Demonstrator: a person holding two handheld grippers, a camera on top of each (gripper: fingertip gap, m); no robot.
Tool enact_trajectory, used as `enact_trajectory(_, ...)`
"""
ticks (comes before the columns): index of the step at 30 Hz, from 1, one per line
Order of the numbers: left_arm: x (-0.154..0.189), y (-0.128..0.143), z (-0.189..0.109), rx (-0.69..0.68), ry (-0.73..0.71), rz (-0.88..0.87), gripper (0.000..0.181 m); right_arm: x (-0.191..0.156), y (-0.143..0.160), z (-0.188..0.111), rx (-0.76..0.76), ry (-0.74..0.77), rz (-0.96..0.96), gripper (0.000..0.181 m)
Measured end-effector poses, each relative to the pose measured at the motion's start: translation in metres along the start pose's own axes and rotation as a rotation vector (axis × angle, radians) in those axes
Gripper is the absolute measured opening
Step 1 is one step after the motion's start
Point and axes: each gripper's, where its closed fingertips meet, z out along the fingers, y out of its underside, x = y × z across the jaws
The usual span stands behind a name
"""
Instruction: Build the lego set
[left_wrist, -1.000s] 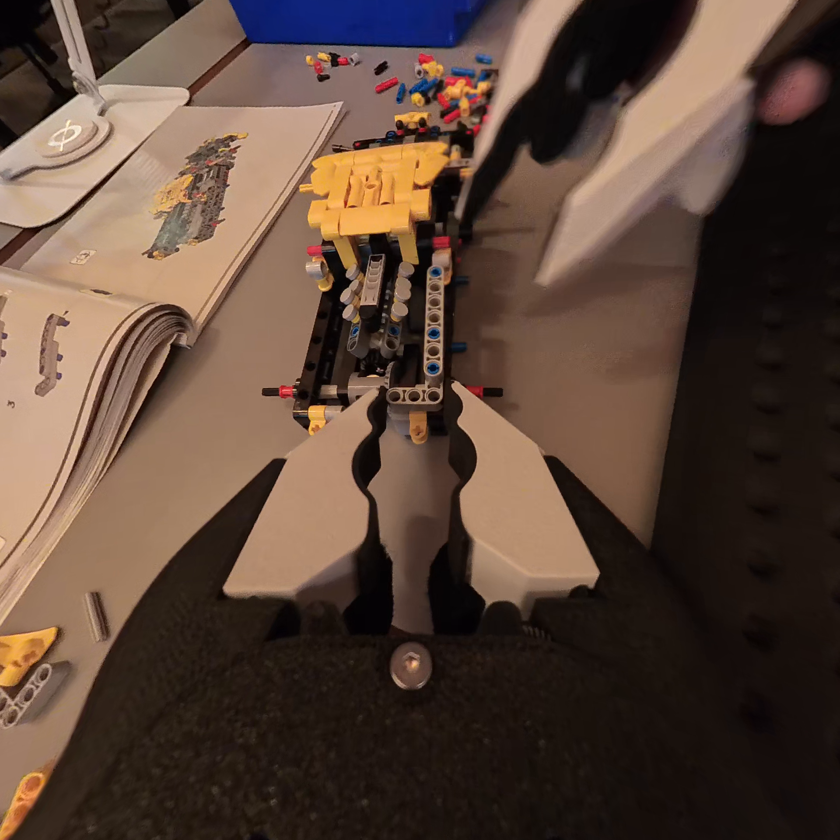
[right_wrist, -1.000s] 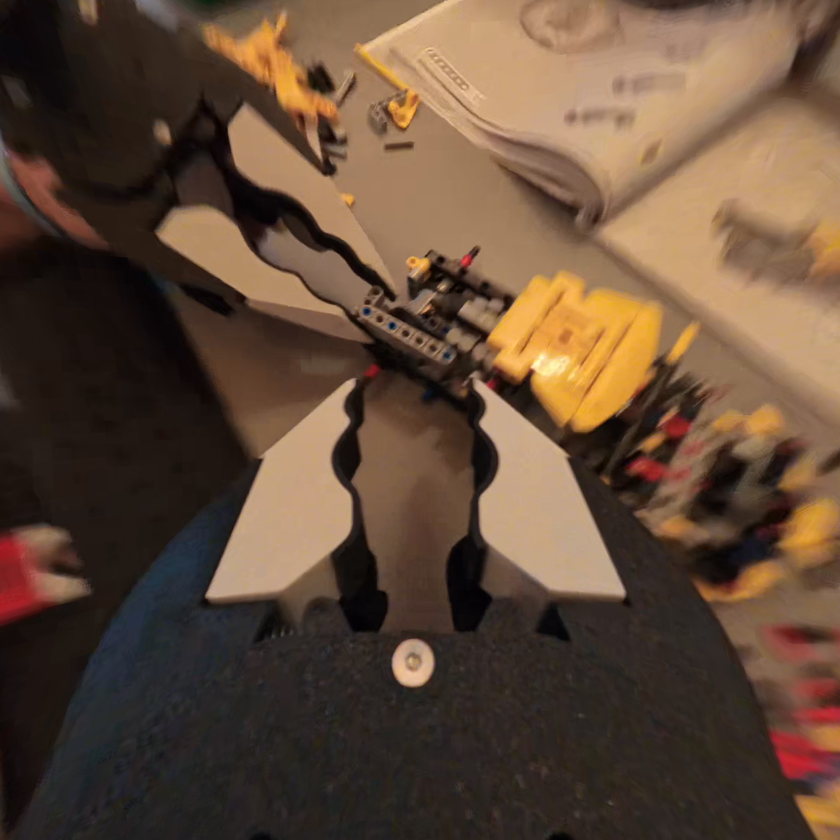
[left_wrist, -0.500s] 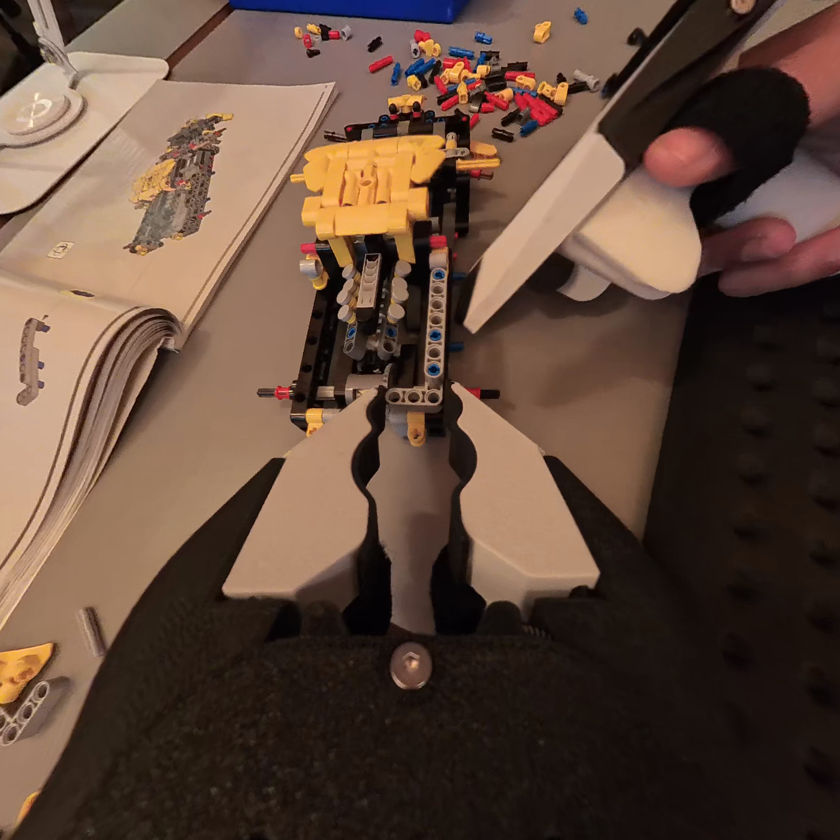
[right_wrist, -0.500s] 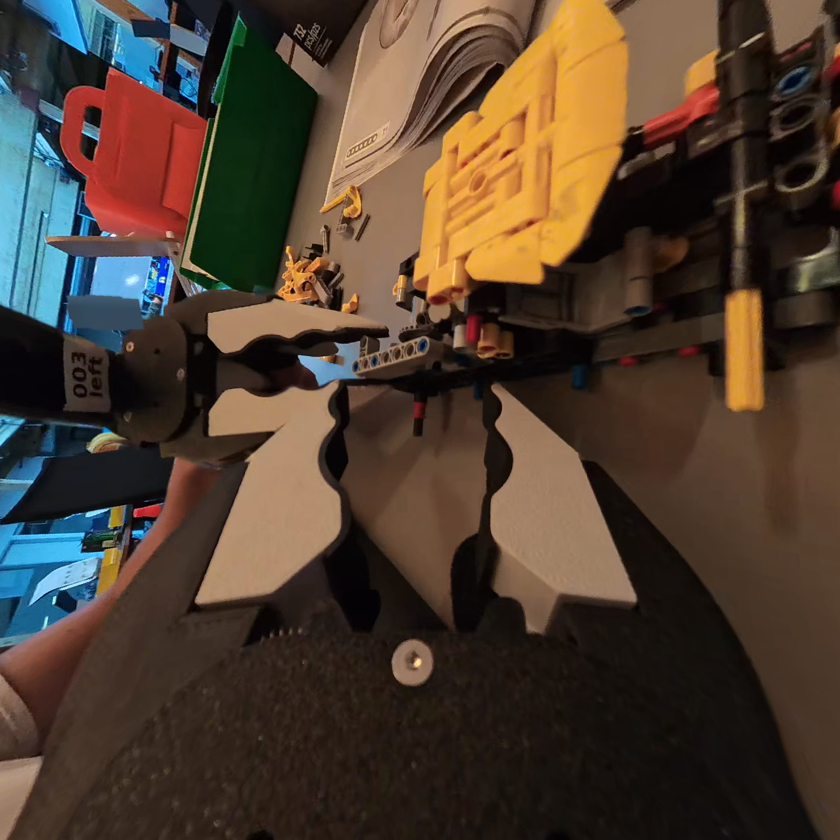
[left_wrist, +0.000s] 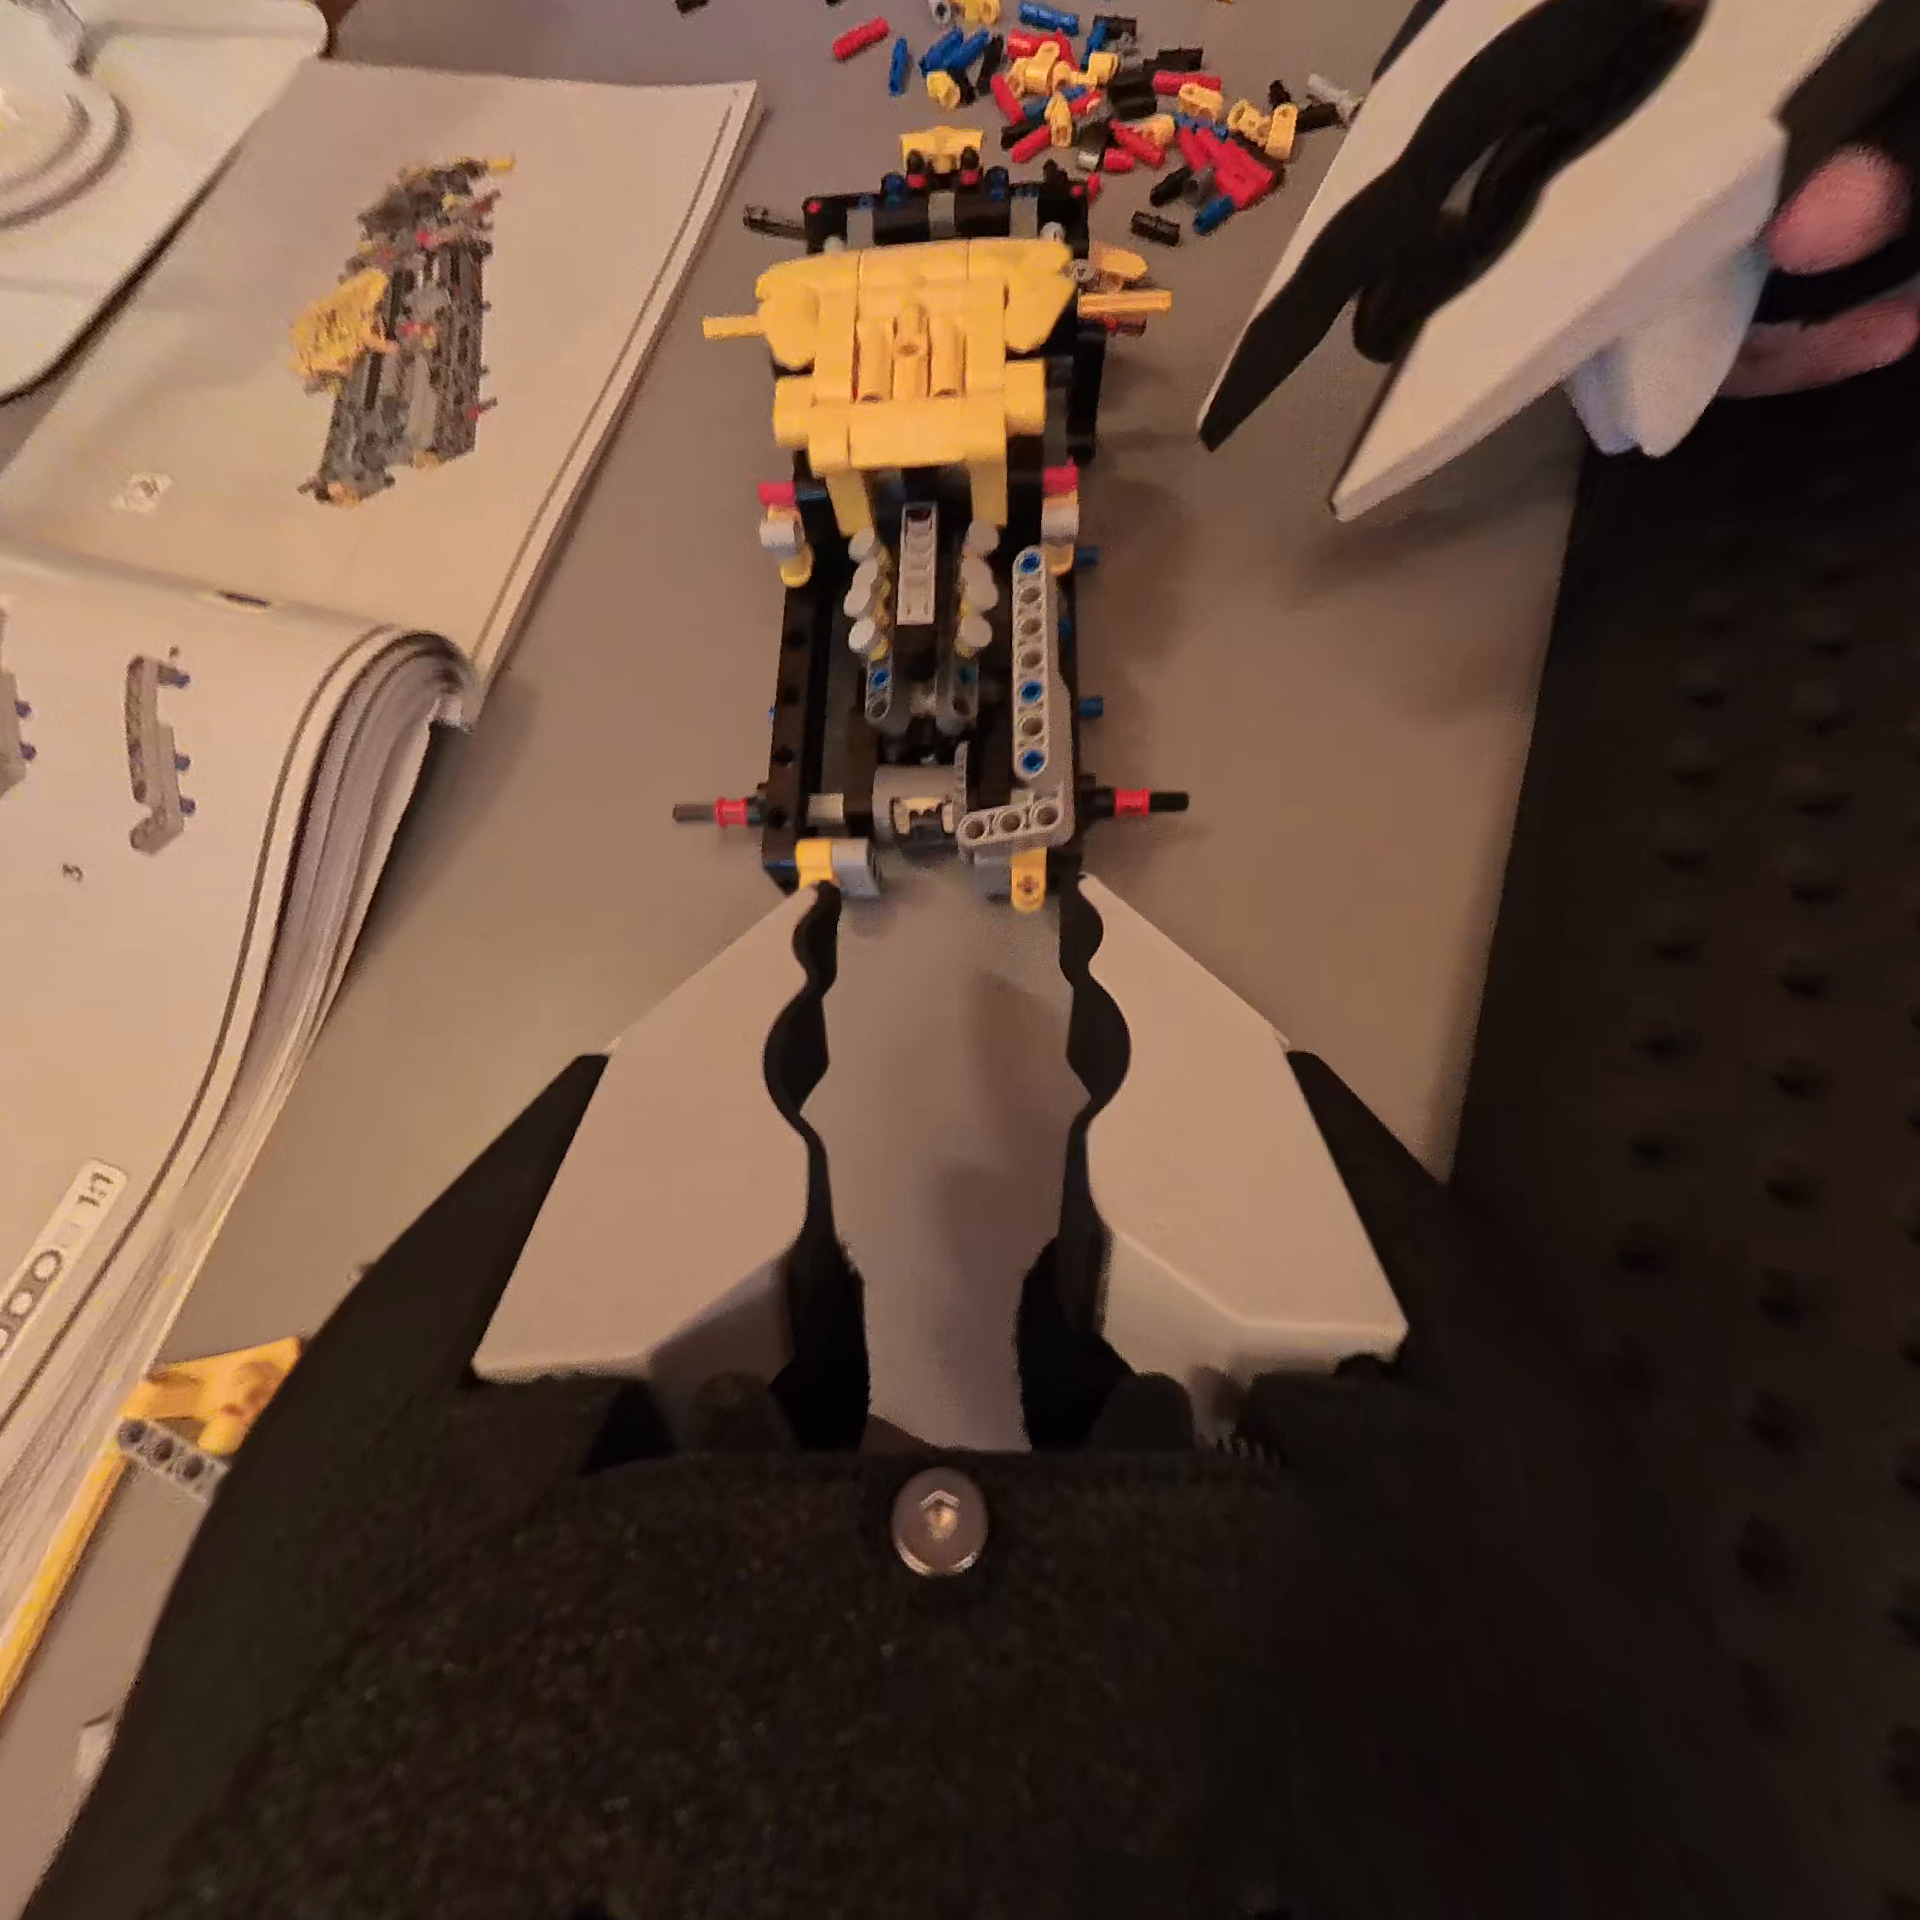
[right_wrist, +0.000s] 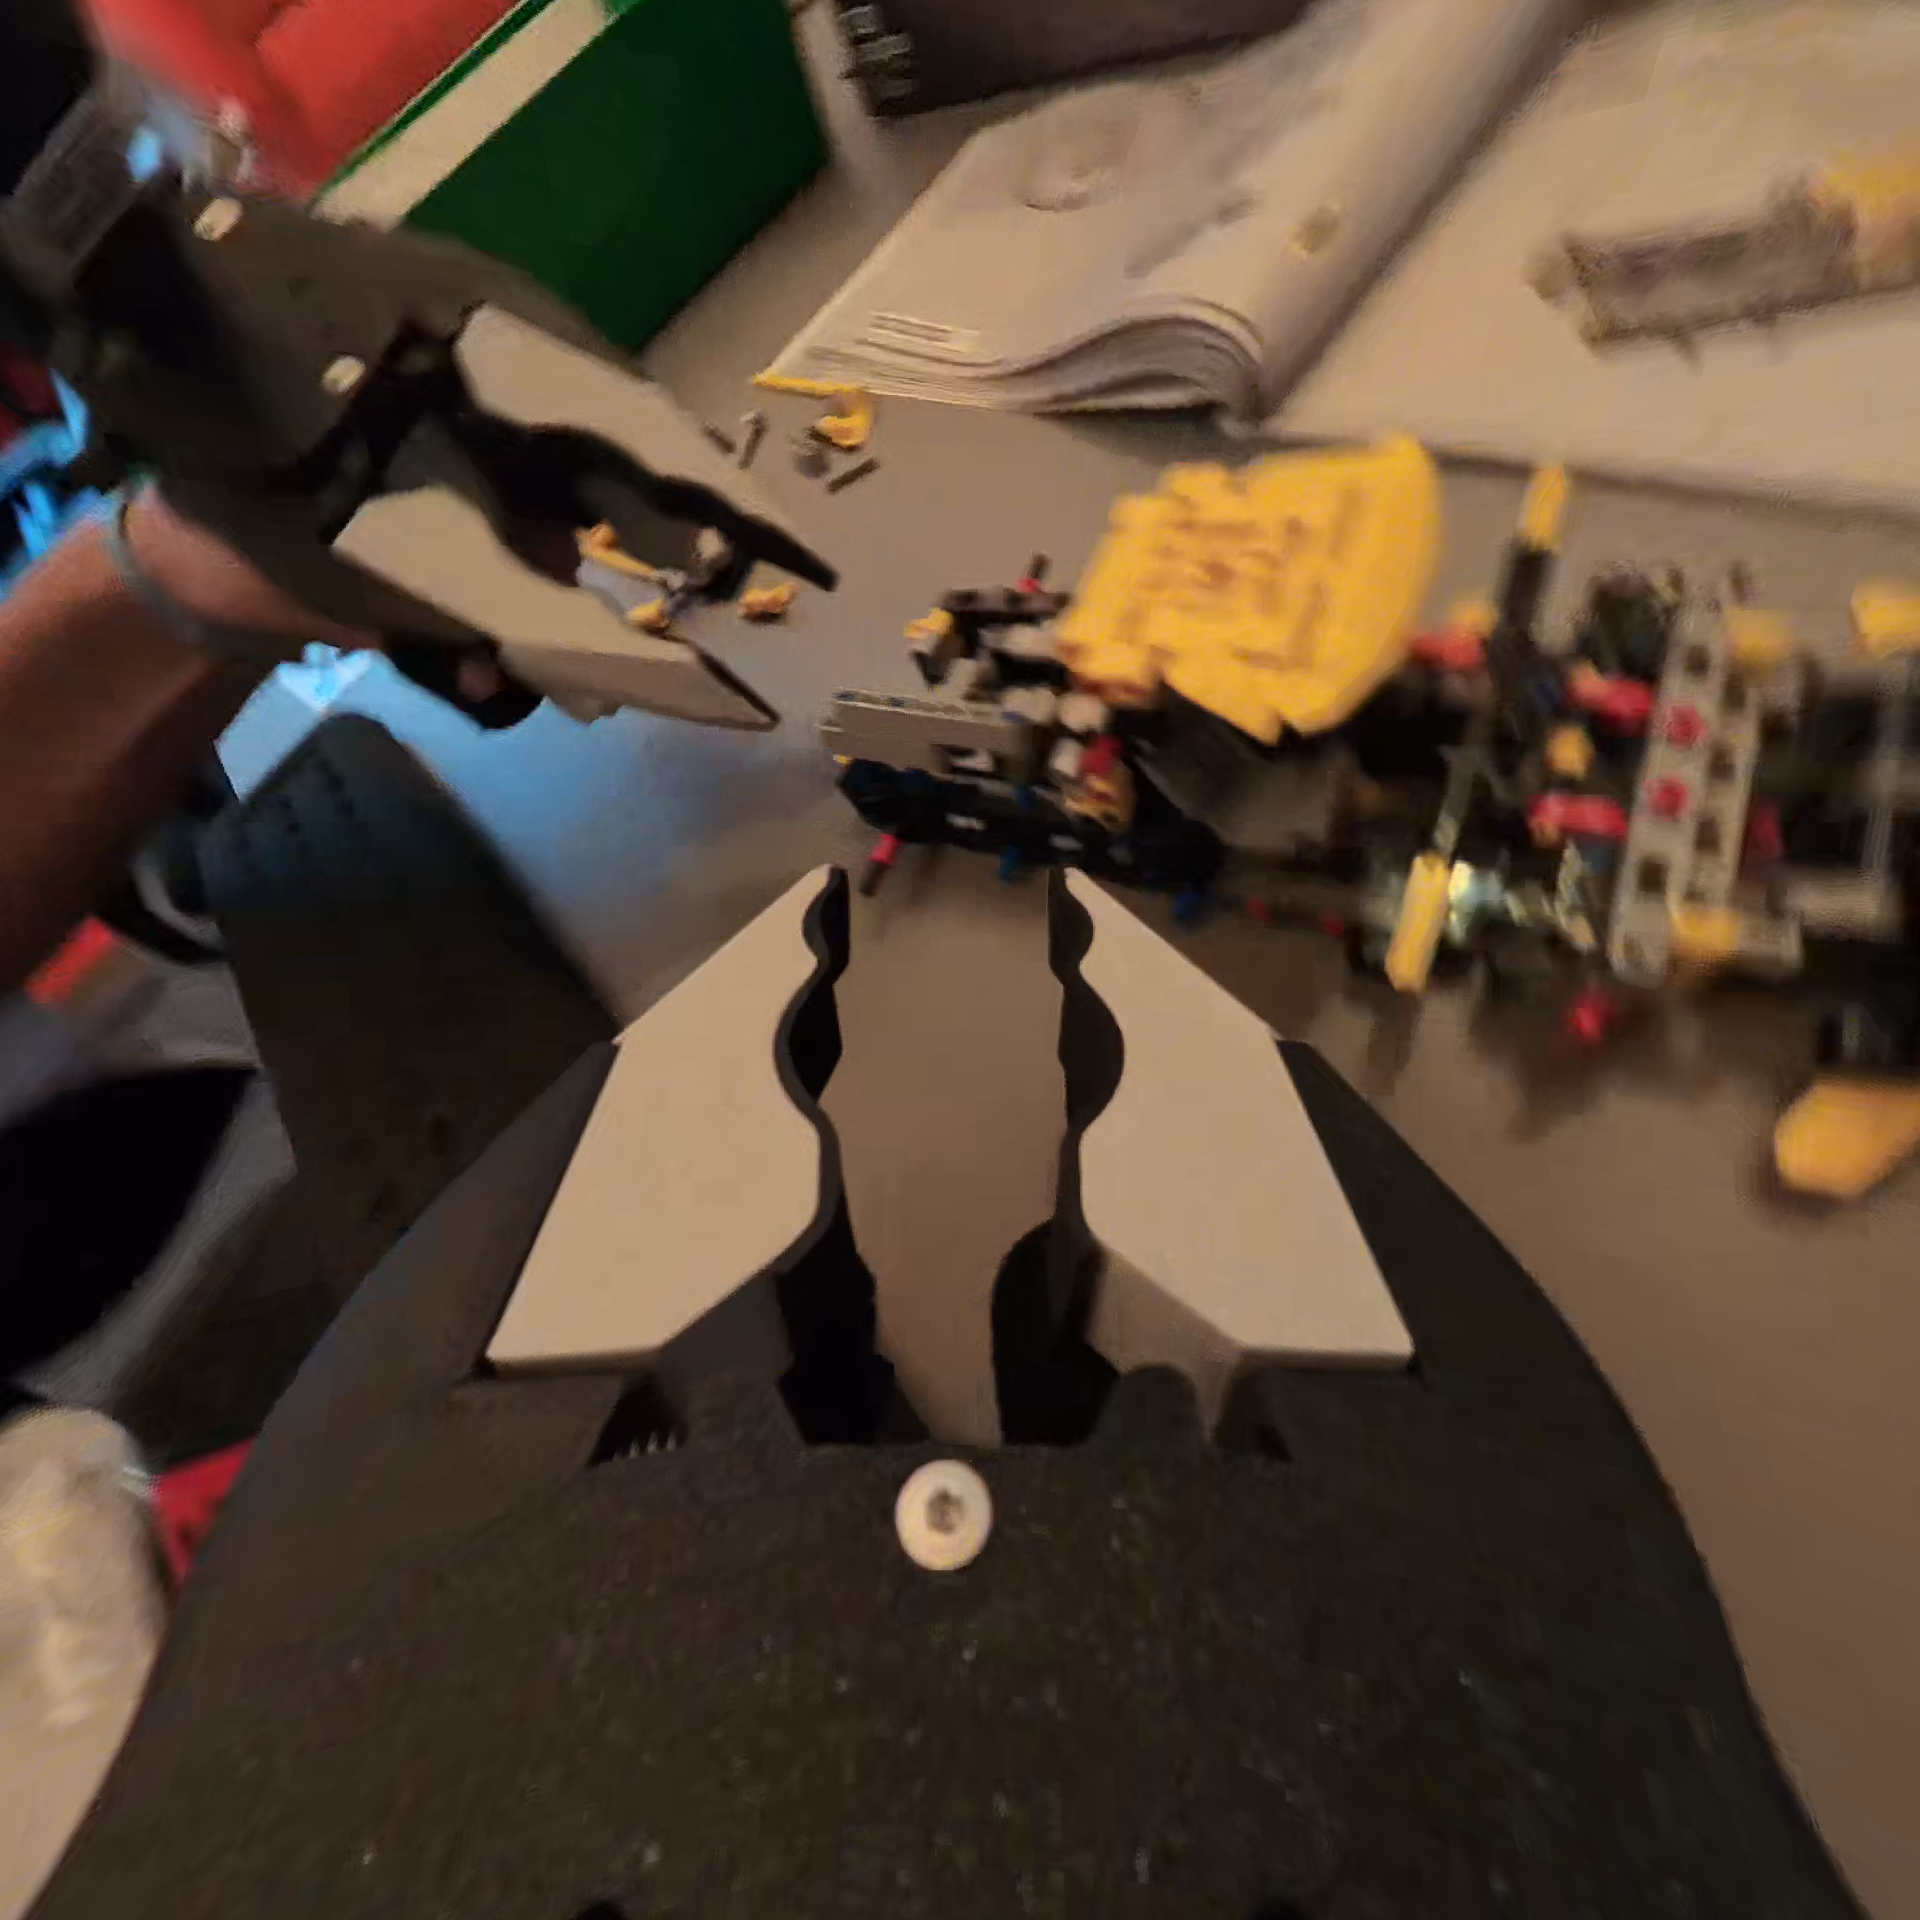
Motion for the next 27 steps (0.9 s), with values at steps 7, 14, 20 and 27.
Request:
enact_trajectory(7, 0.014, 0.028, 0.011, -0.053, 0.104, -0.058, 0.043, -0.024, -0.011, 0.046, -0.380, -0.116, -0.741, 0.044)
enact_trajectory(14, 0.018, 0.029, 0.019, -0.011, 0.090, -0.100, 0.042, -0.020, -0.002, 0.067, -0.801, -0.310, -0.967, 0.030)
enact_trajectory(20, 0.017, 0.026, 0.016, 0.030, 0.097, -0.121, 0.042, -0.013, 0.016, 0.073, -0.954, -0.314, -1.102, 0.013)
enact_trajectory(27, 0.017, 0.027, 0.016, 0.028, 0.087, -0.107, 0.042, -0.018, 0.018, 0.079, -0.901, -0.289, -1.156, 0.010)
